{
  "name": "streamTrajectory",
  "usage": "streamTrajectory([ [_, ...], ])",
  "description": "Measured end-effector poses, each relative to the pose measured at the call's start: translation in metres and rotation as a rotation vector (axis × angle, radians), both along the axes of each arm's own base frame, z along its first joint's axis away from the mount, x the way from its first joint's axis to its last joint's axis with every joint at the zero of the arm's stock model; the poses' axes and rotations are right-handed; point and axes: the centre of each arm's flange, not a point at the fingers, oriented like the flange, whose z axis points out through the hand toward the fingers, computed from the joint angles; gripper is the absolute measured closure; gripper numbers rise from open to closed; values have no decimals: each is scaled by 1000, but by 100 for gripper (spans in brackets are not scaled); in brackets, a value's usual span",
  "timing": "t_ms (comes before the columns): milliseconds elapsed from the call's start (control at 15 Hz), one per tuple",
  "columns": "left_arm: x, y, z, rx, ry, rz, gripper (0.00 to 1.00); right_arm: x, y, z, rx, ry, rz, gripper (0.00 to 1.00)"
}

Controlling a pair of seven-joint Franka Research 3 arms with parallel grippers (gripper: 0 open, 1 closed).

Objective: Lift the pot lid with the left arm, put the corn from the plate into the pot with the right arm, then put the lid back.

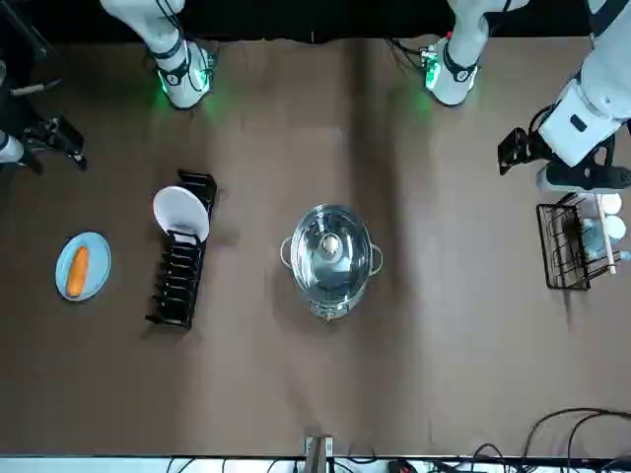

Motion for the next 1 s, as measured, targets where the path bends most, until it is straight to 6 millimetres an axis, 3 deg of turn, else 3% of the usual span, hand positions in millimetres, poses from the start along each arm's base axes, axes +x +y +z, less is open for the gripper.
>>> streamTrajectory([
  [400, 3, 2, -7, 0, 9, 7, 0, -2, 1, -2, -29, 45, 45, 0],
  [533, 4, -6, -14, 0, 18, 21, 0, -5, 1, -6, -32, 82, 69, 0],
  [800, 1, -51, -30, 5, 43, 12, 0, 0, -19, -17, -29, 110, 35, 0],
  [1000, -5, -87, -43, 8, 63, 20, 0, 21, -40, -63, -23, 199, 2, 0],
])
